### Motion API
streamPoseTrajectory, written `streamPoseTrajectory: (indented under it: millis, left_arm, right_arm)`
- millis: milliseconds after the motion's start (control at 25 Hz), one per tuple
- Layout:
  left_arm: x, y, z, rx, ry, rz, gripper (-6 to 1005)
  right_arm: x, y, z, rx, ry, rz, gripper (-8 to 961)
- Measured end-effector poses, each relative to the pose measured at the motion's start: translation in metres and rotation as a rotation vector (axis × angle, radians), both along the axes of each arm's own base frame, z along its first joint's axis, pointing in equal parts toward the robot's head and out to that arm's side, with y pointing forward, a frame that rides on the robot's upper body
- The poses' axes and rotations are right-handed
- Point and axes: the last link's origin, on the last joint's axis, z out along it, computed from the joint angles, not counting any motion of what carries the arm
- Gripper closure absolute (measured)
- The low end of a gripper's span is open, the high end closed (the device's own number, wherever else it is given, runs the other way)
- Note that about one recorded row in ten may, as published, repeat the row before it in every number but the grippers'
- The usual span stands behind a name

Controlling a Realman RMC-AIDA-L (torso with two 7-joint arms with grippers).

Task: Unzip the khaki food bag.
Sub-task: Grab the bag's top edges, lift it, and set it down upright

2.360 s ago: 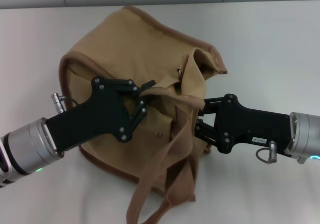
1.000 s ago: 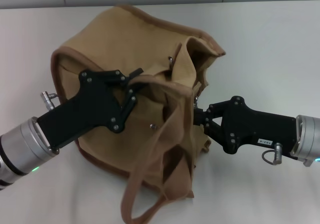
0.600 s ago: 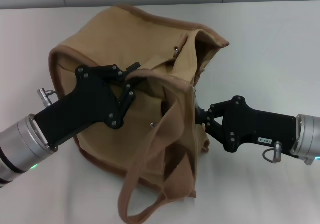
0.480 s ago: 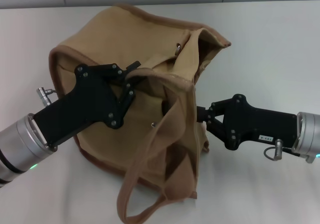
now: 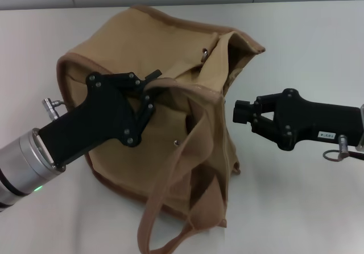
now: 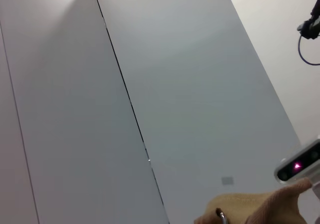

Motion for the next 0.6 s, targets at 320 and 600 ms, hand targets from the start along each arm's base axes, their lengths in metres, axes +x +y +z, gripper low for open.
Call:
streamPoseTrajectory:
  millis: [320,600]
  left_arm:
    - [-0.003,-0.003,-0.008,-0.039,0.046,-0.001,944]
    - [-0.005,-0.006,-0.013,-0.065,0.075,-0.002,944]
  right_arm:
    - [-0.016,0.013,0.011,-0.112,-0.112,0.105,693]
    - [-0.029,0.017,0.002,-0.162,-0.165,0.165,544]
